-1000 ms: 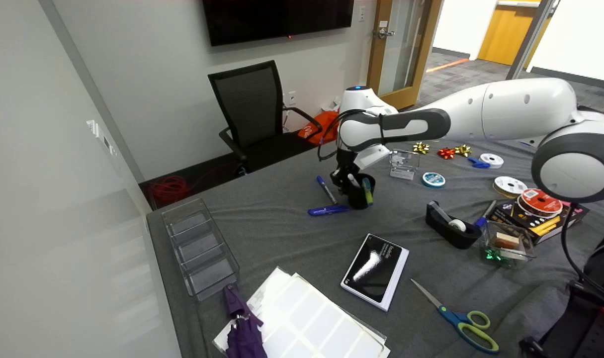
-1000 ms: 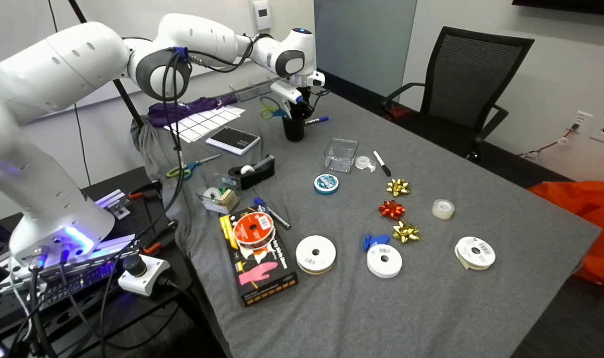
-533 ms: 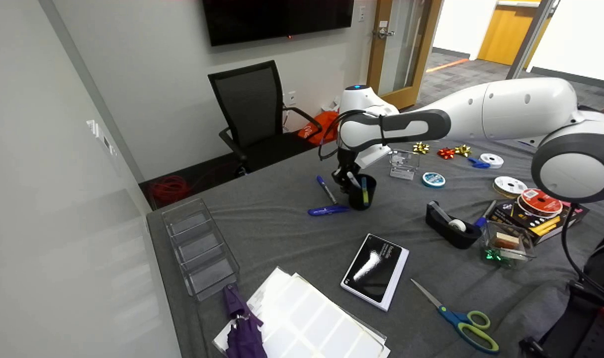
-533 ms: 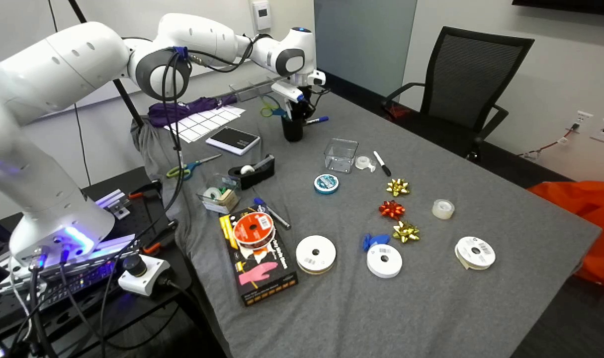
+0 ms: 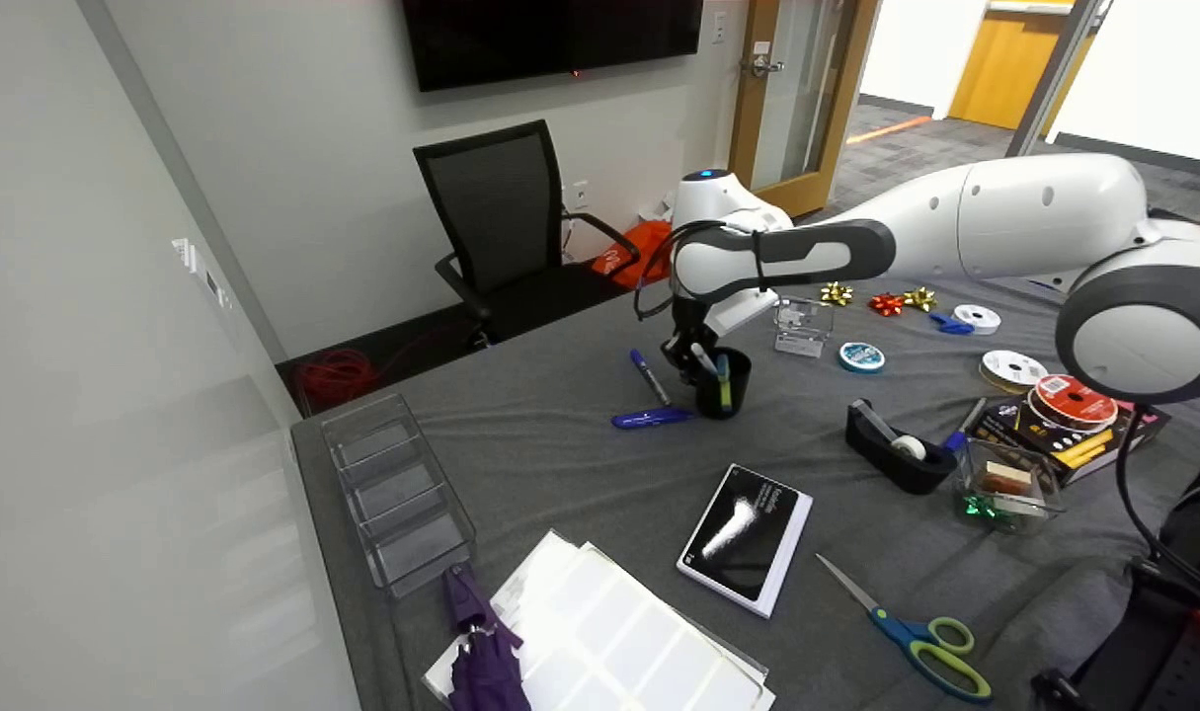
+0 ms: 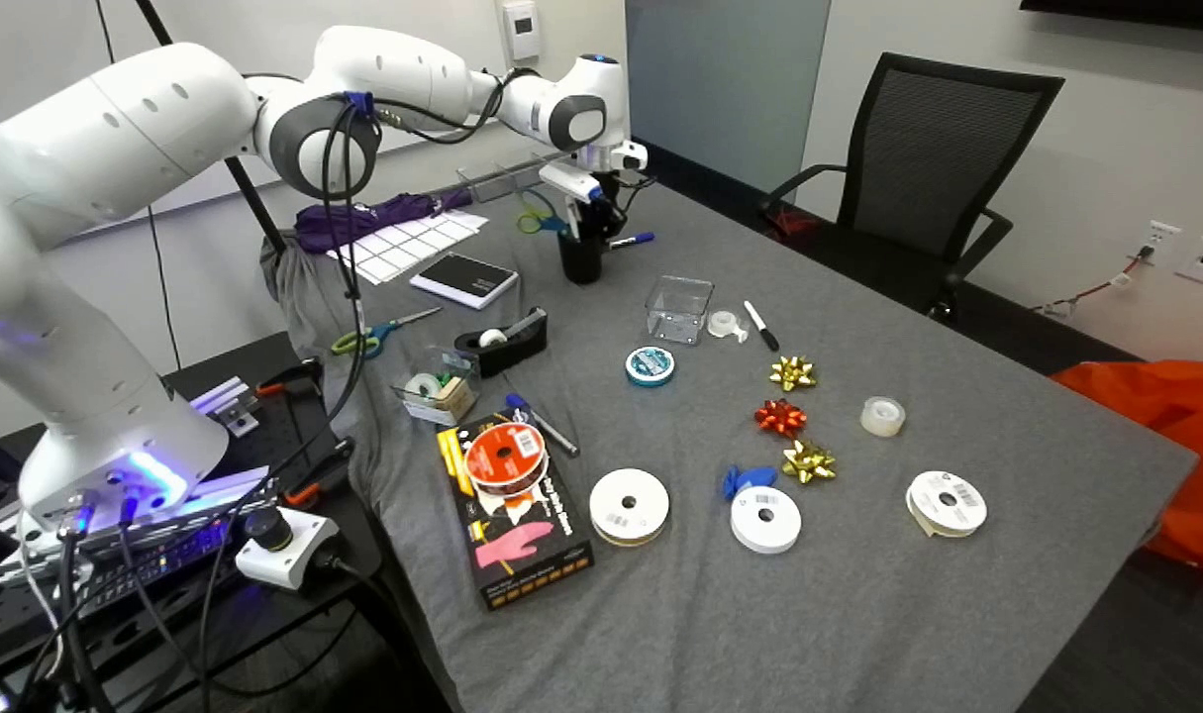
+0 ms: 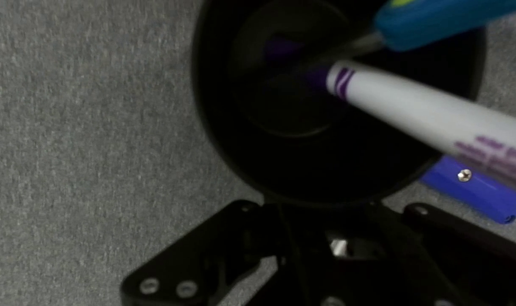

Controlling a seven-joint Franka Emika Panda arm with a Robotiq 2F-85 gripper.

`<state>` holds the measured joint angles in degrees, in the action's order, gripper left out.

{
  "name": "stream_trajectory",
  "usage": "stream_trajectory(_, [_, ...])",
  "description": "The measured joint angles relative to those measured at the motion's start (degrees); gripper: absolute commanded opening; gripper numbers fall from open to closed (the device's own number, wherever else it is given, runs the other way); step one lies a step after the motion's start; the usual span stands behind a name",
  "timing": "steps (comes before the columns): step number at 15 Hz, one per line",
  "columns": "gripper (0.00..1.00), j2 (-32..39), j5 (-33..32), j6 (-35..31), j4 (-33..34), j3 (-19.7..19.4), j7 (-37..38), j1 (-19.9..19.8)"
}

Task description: Move the black cup to the right

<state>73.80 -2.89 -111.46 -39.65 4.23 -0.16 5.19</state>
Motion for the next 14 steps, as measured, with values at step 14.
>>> stream_trajectory(14, [0.05,-2.8,-0.2,4.1,-0.2,-0.4,-0.2,-0.6])
